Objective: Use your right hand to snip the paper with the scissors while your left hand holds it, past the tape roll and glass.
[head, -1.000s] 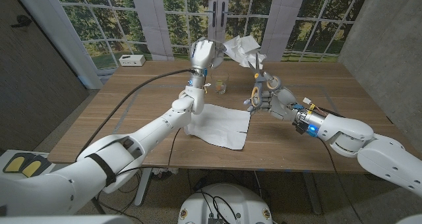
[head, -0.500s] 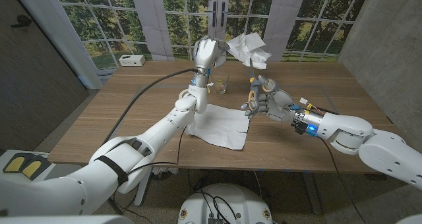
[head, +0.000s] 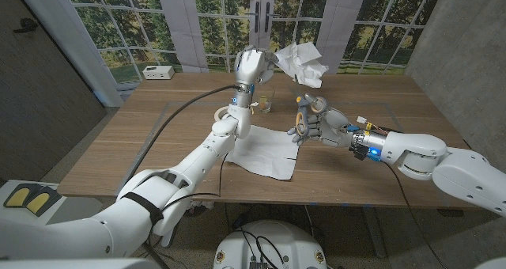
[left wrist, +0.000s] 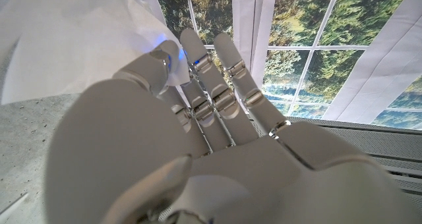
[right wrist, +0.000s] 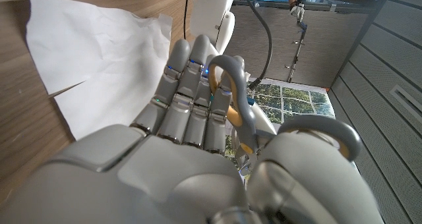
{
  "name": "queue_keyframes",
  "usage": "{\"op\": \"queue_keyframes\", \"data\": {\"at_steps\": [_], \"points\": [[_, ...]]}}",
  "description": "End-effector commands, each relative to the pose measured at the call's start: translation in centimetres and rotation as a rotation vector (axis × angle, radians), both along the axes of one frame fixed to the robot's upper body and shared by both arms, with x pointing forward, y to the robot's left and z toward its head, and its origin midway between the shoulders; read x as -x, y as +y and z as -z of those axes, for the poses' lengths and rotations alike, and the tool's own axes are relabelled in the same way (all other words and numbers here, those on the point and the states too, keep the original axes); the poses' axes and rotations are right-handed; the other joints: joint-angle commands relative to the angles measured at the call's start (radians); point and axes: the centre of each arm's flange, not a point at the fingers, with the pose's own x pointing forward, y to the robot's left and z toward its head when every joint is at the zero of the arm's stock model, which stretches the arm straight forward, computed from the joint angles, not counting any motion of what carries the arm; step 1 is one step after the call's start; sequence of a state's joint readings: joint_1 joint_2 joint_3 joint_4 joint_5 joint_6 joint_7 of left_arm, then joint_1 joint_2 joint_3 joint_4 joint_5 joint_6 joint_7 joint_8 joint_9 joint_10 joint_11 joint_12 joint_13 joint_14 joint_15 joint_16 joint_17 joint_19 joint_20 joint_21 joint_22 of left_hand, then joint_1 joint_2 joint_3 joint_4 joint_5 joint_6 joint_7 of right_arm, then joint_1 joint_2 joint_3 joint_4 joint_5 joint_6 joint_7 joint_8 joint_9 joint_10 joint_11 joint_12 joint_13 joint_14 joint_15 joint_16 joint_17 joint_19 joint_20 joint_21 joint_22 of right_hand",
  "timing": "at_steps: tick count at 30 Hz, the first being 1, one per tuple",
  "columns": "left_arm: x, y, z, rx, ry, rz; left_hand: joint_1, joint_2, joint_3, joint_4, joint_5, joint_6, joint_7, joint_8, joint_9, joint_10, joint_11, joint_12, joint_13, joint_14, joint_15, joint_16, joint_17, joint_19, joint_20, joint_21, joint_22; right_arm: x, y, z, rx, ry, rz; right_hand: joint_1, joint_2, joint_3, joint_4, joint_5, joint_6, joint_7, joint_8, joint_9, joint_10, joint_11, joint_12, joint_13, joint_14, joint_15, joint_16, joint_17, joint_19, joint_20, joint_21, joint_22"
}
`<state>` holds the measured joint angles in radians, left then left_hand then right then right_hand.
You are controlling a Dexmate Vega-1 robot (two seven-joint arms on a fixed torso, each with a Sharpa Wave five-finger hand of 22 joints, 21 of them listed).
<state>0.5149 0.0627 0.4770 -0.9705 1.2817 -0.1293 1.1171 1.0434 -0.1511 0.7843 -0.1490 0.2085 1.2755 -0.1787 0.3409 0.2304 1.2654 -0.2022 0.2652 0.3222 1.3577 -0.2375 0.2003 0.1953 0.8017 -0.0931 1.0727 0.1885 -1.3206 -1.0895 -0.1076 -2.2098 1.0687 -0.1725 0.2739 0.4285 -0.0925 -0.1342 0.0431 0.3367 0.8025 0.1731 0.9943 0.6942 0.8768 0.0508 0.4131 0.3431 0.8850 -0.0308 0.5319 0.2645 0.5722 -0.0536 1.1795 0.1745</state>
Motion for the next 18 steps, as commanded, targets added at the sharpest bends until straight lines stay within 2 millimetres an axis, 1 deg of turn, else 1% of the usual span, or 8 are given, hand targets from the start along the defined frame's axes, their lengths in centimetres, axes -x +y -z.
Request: {"op": "queue_keyframes", "data": {"at_steps": [1, 2, 3, 4, 10, 18], "points": [[-0.01, -0.45, 0.71, -0.012, 0.006, 0.009, 0.010, 0.001, 0.002, -0.004, 0.004, 0.001, -0.001, 0.010, 0.003, 0.008, -0.008, 0.005, 0.094, -0.004, -0.003, -0.001, -0.001, 0.001, -0.050, 0.006, 0.003, -0.39, -0.08, -0.82, 0.033, 0.016, 0.011, 0.007, 0.005, -0.004, -0.004, 0.005, -0.027, 0.030, -0.004, -0.003, 0.009, 0.006, -0.006, -0.002, -0.081, -0.068, -0.006, -0.002, 0.005, -0.010, -0.005, 0.005], [0.05, -0.49, 0.74, -0.013, 0.005, 0.010, 0.009, 0.001, 0.003, -0.003, 0.004, -0.002, -0.002, 0.009, 0.004, 0.007, -0.008, 0.005, 0.094, -0.004, -0.003, -0.001, -0.001, -0.001, -0.049, 0.006, 0.003, -0.53, -0.08, -0.89, 0.029, 0.024, 0.004, 0.008, 0.006, -0.004, -0.004, 0.005, -0.027, 0.030, -0.004, -0.002, 0.009, 0.007, -0.006, -0.002, -0.081, -0.068, -0.006, -0.003, 0.006, -0.010, -0.005, 0.005], [0.10, -0.51, 0.76, -0.015, 0.003, 0.012, 0.009, 0.001, 0.003, -0.003, 0.004, -0.005, -0.003, 0.008, 0.004, 0.007, -0.008, 0.006, 0.095, -0.005, -0.003, -0.001, -0.001, -0.001, -0.050, 0.007, 0.003, -0.63, -0.10, -0.94, 0.028, 0.026, 0.000, 0.008, 0.007, -0.004, -0.004, 0.005, -0.027, 0.030, -0.006, -0.005, 0.008, 0.003, -0.007, -0.003, -0.081, -0.068, -0.007, -0.004, 0.006, -0.011, -0.006, 0.005], [0.14, -0.53, 0.77, -0.015, 0.003, 0.014, 0.009, 0.001, 0.003, -0.003, 0.004, -0.005, -0.003, 0.008, 0.004, 0.007, -0.008, 0.005, 0.095, -0.004, -0.003, 0.000, 0.000, -0.001, -0.050, 0.007, 0.003, -0.73, -0.11, -1.00, 0.028, 0.029, 0.000, 0.008, 0.008, -0.004, -0.004, 0.005, -0.026, 0.030, -0.005, -0.004, 0.010, 0.006, -0.007, -0.004, -0.083, -0.066, -0.008, -0.004, 0.006, -0.009, -0.007, 0.005], [0.40, -0.56, 0.82, -0.014, -0.003, 0.020, 0.009, 0.002, 0.003, -0.003, 0.004, -0.005, -0.003, 0.009, 0.005, 0.004, -0.008, 0.004, 0.095, -0.006, -0.003, 0.000, 0.001, -0.002, -0.050, 0.010, 0.003, -0.93, -0.21, -1.19, 0.018, 0.025, -0.006, 0.009, 0.011, -0.005, -0.005, 0.005, -0.029, 0.030, -0.009, -0.009, 0.009, 0.007, -0.010, -0.008, -0.088, -0.062, -0.012, -0.008, 0.007, -0.008, -0.011, 0.005], [0.69, -0.29, 0.85, -0.010, -0.012, 0.019, 0.009, 0.003, 0.003, -0.003, 0.004, -0.003, -0.002, 0.012, 0.006, 0.003, -0.008, 0.004, 0.095, -0.007, -0.003, 0.000, 0.001, -0.003, -0.051, 0.013, 0.003, -1.10, -0.41, -0.67, -0.011, 0.030, 0.000, 0.013, 0.013, -0.006, -0.008, 0.004, -0.028, 0.031, -0.008, -0.010, 0.013, 0.006, -0.011, -0.012, -0.095, -0.060, -0.017, -0.012, 0.009, -0.007, -0.015, 0.005]]}}
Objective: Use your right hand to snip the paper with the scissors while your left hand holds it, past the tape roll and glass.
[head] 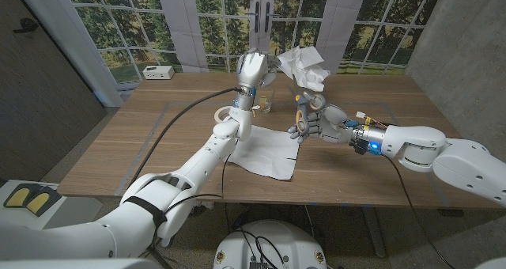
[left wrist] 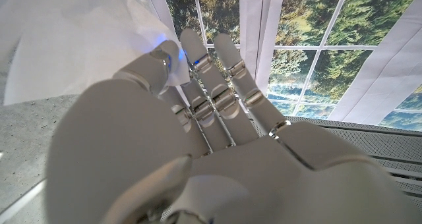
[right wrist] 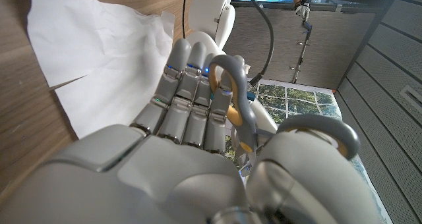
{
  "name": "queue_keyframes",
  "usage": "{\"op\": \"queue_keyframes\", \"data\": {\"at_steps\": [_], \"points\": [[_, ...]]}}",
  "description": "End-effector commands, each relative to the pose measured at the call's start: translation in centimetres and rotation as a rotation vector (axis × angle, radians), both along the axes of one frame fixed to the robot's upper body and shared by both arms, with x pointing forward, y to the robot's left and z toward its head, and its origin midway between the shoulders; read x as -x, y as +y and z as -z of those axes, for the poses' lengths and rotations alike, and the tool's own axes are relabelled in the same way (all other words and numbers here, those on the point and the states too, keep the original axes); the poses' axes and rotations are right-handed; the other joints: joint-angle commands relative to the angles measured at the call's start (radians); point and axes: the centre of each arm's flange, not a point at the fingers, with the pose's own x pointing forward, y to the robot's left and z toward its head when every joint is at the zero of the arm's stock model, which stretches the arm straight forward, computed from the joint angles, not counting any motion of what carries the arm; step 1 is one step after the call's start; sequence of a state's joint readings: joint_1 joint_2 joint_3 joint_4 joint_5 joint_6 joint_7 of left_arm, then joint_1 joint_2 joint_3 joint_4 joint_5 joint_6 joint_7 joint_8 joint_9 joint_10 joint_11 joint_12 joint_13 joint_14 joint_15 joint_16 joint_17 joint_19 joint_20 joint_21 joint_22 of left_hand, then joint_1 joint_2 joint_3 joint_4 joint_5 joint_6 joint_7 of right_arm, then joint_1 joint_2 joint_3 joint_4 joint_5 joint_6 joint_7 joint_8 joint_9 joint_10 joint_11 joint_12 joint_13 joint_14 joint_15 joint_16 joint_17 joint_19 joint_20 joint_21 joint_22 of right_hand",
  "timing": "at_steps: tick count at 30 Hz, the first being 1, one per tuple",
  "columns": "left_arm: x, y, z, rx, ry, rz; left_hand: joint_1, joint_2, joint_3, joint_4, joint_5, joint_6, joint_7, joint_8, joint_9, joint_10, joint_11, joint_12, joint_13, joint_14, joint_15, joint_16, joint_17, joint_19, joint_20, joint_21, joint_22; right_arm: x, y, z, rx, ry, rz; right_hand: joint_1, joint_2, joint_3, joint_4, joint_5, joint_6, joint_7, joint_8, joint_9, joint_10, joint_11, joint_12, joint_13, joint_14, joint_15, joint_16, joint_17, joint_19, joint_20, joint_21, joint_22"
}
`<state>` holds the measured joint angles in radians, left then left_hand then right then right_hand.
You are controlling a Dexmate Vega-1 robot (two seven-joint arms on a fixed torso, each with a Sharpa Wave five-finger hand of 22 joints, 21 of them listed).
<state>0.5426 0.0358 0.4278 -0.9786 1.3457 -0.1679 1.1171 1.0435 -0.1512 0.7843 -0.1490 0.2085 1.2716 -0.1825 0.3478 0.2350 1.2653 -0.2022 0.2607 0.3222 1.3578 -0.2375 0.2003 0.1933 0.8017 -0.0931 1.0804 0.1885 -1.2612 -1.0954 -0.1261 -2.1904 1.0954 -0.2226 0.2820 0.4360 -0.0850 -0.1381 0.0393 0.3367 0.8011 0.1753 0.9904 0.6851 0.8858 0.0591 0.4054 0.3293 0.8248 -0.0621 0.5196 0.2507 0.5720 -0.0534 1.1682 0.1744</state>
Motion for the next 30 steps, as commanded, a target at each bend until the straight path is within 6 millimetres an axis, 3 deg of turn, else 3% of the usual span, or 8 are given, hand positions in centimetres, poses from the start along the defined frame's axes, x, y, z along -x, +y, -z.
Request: {"op": "queue_keyframes", "data": {"at_steps": [1, 30], "points": [[0.4, 0.2, 0.1, 0.004, -0.012, 0.003, 0.009, 0.003, 0.003, -0.003, 0.004, 0.001, 0.001, 0.005, 0.002, 0.003, -0.008, 0.008, 0.095, -0.007, -0.003, 0.000, 0.003, -0.004, -0.051, 0.005, 0.003, -0.3, -0.2, 0.3, -0.027, 0.008, 0.000, 0.007, 0.006, -0.002, -0.004, 0.004, -0.027, 0.028, -0.005, -0.001, 0.004, -0.005, -0.004, 0.001, -0.035, -0.028, -0.005, 0.001, 0.010, -0.007, -0.004, 0.005], [1.2, 0.6, 0.3, 0.022, -0.027, 0.010, 0.006, 0.006, 0.005, -0.001, 0.003, -0.003, 0.002, 0.008, 0.005, 0.003, -0.008, 0.008, 0.096, -0.007, -0.003, 0.000, 0.003, -0.010, -0.052, 0.014, 0.002, 0.0, -1.1, 1.0, -0.017, 0.022, 0.066, 0.033, 0.022, 0.002, -0.018, 0.003, -0.023, 0.028, -0.003, -0.004, 0.009, -0.005, -0.011, -0.013, -0.046, -0.021, -0.016, -0.011, 0.015, -0.007, -0.018, 0.006]]}}
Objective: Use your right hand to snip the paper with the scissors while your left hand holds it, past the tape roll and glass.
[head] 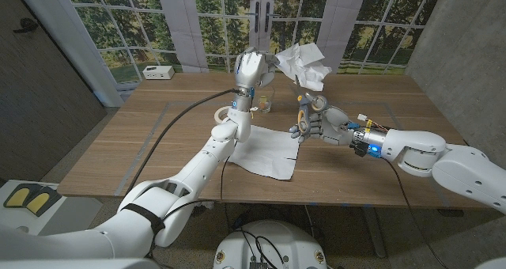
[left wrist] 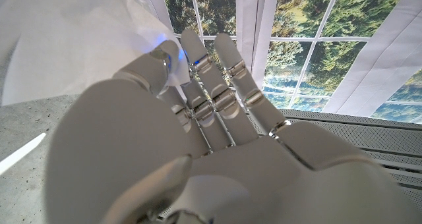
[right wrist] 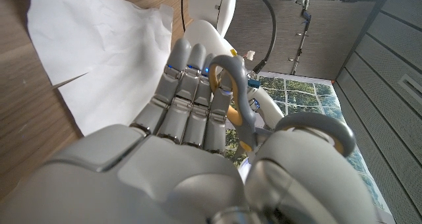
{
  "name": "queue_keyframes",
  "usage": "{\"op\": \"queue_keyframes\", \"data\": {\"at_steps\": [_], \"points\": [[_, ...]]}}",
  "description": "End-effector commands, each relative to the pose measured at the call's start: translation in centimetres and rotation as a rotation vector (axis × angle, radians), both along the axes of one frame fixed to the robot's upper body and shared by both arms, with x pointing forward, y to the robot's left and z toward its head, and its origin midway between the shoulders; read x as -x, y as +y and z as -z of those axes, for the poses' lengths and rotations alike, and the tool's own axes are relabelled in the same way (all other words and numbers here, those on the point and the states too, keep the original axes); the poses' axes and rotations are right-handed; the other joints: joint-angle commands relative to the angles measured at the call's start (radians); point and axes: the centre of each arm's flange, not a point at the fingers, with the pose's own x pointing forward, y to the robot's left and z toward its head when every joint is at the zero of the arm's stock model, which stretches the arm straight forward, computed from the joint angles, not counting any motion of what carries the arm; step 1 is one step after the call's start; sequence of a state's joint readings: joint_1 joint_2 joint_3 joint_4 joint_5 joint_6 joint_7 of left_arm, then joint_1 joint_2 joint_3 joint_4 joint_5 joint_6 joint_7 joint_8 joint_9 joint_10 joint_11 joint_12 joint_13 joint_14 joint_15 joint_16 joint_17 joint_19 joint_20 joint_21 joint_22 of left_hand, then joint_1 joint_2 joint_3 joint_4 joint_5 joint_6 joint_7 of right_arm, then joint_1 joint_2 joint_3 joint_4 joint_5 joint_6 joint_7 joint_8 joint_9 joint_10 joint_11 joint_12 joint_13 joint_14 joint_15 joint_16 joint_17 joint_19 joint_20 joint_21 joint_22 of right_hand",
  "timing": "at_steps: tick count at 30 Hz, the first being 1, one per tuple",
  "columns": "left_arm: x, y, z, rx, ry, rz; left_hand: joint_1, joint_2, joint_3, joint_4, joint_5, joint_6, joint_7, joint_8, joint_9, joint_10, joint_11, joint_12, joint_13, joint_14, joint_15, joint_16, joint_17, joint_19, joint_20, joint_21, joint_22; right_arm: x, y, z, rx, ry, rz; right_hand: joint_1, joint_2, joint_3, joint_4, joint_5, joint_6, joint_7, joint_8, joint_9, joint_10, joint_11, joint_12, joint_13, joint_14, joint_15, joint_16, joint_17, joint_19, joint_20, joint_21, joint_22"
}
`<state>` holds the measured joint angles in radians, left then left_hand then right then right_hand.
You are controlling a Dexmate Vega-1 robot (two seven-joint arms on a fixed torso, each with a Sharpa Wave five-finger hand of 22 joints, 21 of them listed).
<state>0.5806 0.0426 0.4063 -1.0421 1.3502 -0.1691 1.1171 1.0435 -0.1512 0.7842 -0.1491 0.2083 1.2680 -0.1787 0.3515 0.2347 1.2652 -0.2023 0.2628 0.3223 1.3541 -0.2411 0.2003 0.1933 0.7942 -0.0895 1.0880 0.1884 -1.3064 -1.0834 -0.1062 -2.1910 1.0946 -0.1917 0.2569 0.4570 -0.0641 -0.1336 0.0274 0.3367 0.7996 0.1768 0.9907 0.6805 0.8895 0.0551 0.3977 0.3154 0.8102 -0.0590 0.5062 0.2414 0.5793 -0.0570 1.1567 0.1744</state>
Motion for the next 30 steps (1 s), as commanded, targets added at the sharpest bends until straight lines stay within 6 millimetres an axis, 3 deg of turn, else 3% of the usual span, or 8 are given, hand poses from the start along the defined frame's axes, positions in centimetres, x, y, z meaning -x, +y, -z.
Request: {"op": "queue_keyframes", "data": {"at_steps": [1, 30], "points": [[0.3, 0.0, 0.2, 0.001, -0.004, 0.006, 0.006, 0.006, 0.005, -0.001, 0.003, 0.000, -0.001, 0.005, 0.005, 0.003, -0.008, 0.006, 0.096, -0.003, 0.001, 0.000, 0.003, -0.003, -0.055, 0.006, 0.002, 0.0, -0.7, 0.4, 0.028, 0.021, 0.040, 0.012, 0.002, -0.003, -0.006, 0.003, -0.021, 0.027, -0.003, 0.000, 0.006, -0.002, -0.004, 0.001, -0.031, -0.024, -0.003, -0.002, 0.008, -0.003, -0.007, 0.006], [0.9, 0.1, 0.6, -0.002, -0.013, 0.018, 0.004, 0.007, 0.007, 0.000, 0.003, -0.008, -0.004, 0.006, 0.007, 0.001, -0.009, 0.006, 0.097, -0.006, 0.001, -0.001, 0.003, -0.009, -0.054, 0.012, 0.001, -0.2, -2.0, 0.7, -0.013, 0.024, 0.090, 0.026, 0.019, -0.001, -0.014, -0.001, -0.008, 0.025, 0.001, -0.004, 0.019, -0.004, -0.004, -0.009, -0.033, -0.020, -0.013, -0.014, 0.014, -0.003, -0.020, 0.007]]}}
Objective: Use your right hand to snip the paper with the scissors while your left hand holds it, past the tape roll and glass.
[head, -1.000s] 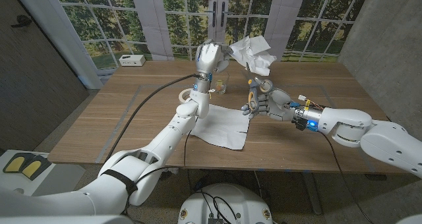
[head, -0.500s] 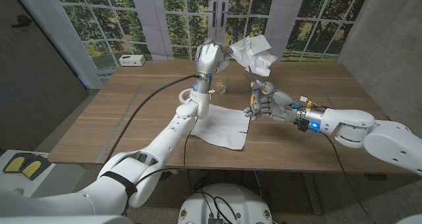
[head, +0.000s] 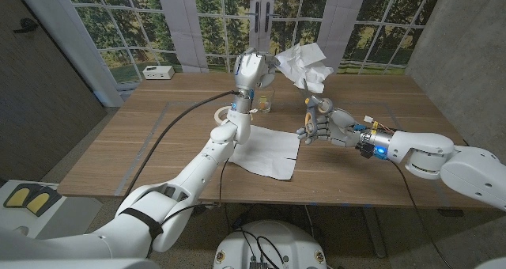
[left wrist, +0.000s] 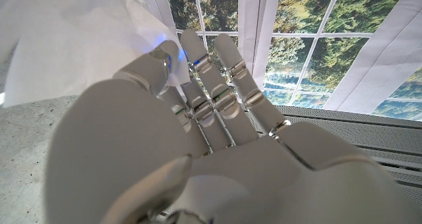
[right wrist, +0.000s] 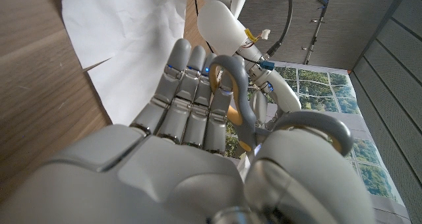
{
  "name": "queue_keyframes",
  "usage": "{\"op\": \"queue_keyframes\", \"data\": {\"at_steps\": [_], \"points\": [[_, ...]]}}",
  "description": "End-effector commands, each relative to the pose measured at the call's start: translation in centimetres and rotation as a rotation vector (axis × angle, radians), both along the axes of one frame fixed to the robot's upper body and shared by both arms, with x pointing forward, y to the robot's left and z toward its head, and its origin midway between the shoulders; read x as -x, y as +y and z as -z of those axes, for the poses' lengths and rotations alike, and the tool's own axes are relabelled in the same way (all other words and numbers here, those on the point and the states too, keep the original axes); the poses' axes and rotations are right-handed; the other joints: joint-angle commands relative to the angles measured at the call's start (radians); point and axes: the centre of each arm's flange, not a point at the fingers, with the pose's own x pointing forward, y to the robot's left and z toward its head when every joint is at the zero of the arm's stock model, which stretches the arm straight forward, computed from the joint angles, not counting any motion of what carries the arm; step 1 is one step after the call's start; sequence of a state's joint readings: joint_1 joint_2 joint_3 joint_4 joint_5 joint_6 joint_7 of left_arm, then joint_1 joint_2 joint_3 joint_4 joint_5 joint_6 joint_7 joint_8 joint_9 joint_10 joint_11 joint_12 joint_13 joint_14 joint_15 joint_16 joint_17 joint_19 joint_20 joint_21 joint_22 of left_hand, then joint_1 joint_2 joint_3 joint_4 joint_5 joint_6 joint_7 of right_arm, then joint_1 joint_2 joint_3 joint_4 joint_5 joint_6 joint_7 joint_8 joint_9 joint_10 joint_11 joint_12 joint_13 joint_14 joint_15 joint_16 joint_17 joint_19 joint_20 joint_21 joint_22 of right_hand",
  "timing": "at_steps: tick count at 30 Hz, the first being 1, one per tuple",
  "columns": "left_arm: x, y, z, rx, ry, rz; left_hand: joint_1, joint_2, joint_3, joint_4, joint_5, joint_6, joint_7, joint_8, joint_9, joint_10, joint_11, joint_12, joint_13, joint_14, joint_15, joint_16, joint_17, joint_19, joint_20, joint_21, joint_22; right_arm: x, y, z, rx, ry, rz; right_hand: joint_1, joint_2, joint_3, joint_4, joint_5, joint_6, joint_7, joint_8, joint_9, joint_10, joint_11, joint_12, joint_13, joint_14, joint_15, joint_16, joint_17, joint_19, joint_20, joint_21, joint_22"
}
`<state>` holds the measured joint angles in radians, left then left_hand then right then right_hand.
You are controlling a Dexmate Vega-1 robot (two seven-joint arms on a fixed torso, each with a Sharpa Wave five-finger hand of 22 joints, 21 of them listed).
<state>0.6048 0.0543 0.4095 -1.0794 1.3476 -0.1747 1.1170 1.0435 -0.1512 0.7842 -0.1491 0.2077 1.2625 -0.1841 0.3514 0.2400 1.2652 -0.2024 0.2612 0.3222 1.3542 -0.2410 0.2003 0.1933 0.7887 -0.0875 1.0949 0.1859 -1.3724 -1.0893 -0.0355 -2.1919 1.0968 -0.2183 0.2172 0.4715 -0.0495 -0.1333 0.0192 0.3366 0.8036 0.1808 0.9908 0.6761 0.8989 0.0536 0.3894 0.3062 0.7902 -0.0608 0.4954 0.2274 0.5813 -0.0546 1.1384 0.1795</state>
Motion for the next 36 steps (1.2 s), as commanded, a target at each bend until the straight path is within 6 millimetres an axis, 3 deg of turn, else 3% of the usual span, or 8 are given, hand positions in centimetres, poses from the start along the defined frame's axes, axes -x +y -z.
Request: {"op": "queue_keyframes", "data": {"at_steps": [1, 8, 9, 12, 31, 32, 33, 36], "points": [[0.31, 0.01, 0.15, 0.003, -0.003, 0.009, 0.004, 0.007, 0.007, 0.000, 0.004, -0.003, 0.002, 0.005, 0.002, 0.002, -0.009, 0.008, 0.097, -0.006, 0.001, -0.001, 0.003, -0.004, -0.056, 0.005, 0.003, -0.06, -0.23, 0.09, -0.014, 0.000, 0.015, 0.015, 0.008, 0.000, -0.007, -0.001, -0.009, 0.021, 0.001, -0.002, 0.013, -0.002, 0.005, 0.000, -0.013, -0.019, -0.002, 0.000, 0.012, -0.005, -0.002, 0.002], [0.37, -0.06, 0.18, 0.010, -0.001, 0.014, 0.003, 0.007, 0.008, 0.000, 0.004, -0.005, 0.003, 0.006, 0.002, 0.000, -0.009, 0.007, 0.098, -0.006, 0.001, -0.001, 0.003, -0.005, -0.055, 0.006, 0.003, -0.17, -0.03, 0.10, -0.023, 0.000, 0.013, 0.084, 0.059, 0.038, -0.035, -0.008, 0.005, 0.021, 0.004, -0.010, 0.019, -0.008, 0.008, 0.001, -0.002, -0.027, 0.003, -0.002, 0.019, -0.007, -0.004, 0.005], [0.36, -0.07, 0.18, 0.010, -0.001, 0.015, 0.003, 0.007, 0.008, 0.000, 0.004, -0.005, 0.003, 0.006, 0.002, 0.000, -0.009, 0.007, 0.098, -0.006, 0.001, -0.001, 0.003, -0.005, -0.055, 0.006, 0.003, -0.17, -0.02, 0.09, -0.017, -0.004, 0.014, 0.144, 0.086, 0.066, -0.064, -0.018, 0.007, 0.020, 0.004, -0.015, 0.021, -0.008, 0.007, -0.002, 0.001, -0.029, 0.005, -0.002, 0.019, -0.009, -0.005, 0.006], [0.35, -0.07, 0.16, 0.013, 0.000, 0.016, 0.002, 0.007, 0.008, 0.000, 0.004, -0.005, 0.003, 0.006, 0.002, 0.000, -0.009, 0.007, 0.098, -0.006, 0.001, -0.001, 0.003, -0.006, -0.055, 0.007, 0.003, -0.16, -0.03, 0.03, -0.020, -0.006, 0.013, 0.187, 0.110, 0.089, -0.085, -0.032, 0.009, 0.022, 0.010, -0.011, 0.030, -0.012, 0.011, -0.003, 0.004, -0.036, 0.009, 0.000, 0.023, -0.013, -0.003, 0.008], [0.56, -0.06, 0.36, 0.017, -0.002, 0.019, 0.002, 0.007, 0.009, 0.000, 0.004, -0.006, 0.004, 0.009, 0.004, -0.001, -0.009, 0.007, 0.098, -0.007, 0.000, -0.001, 0.003, -0.010, -0.055, 0.012, 0.003, -0.10, -0.36, -0.07, -0.034, -0.010, 0.025, 0.219, 0.123, 0.102, -0.105, -0.071, 0.021, 0.018, 0.015, -0.017, 0.040, -0.016, 0.016, -0.002, 0.008, -0.044, 0.015, 0.002, 0.024, -0.020, 0.000, 0.010], [0.58, -0.06, 0.39, 0.016, -0.002, 0.018, 0.001, 0.007, 0.009, 0.000, 0.004, -0.007, 0.004, 0.009, 0.004, 0.000, -0.009, 0.008, 0.098, -0.008, 0.000, -0.002, 0.003, -0.010, -0.055, 0.011, 0.003, -0.11, -0.36, -0.07, -0.033, -0.011, 0.029, 0.230, 0.139, 0.112, -0.109, -0.076, 0.029, 0.017, 0.015, -0.023, 0.047, -0.020, 0.018, -0.002, 0.010, -0.047, 0.017, 0.003, 0.024, -0.021, 0.002, 0.011], [0.60, -0.06, 0.42, 0.017, -0.001, 0.021, 0.001, 0.007, 0.010, 0.000, 0.004, -0.007, 0.004, 0.008, 0.004, 0.000, -0.009, 0.008, 0.099, -0.008, 0.000, -0.002, 0.003, -0.011, -0.055, 0.011, 0.003, -0.11, -0.35, -0.05, -0.037, -0.011, 0.030, 0.277, 0.172, 0.141, -0.129, -0.092, 0.036, 0.014, 0.017, -0.030, 0.054, -0.021, 0.020, -0.004, 0.017, -0.052, 0.025, 0.008, 0.025, -0.023, 0.007, 0.013], [0.65, 0.01, 0.46, 0.018, -0.002, 0.020, 0.001, 0.007, 0.010, 0.000, 0.004, -0.007, 0.003, 0.009, 0.004, -0.002, -0.009, 0.007, 0.098, -0.009, 0.000, -0.002, 0.003, -0.011, -0.054, 0.012, 0.003, -0.10, -0.23, -0.03, -0.042, -0.007, 0.035, 0.402, 0.220, 0.211, -0.180, -0.109, 0.062, 0.014, 0.031, -0.037, 0.083, -0.042, 0.045, 0.014, 0.029, -0.077, 0.051, 0.025, 0.026, -0.032, 0.030, 0.018]]}}
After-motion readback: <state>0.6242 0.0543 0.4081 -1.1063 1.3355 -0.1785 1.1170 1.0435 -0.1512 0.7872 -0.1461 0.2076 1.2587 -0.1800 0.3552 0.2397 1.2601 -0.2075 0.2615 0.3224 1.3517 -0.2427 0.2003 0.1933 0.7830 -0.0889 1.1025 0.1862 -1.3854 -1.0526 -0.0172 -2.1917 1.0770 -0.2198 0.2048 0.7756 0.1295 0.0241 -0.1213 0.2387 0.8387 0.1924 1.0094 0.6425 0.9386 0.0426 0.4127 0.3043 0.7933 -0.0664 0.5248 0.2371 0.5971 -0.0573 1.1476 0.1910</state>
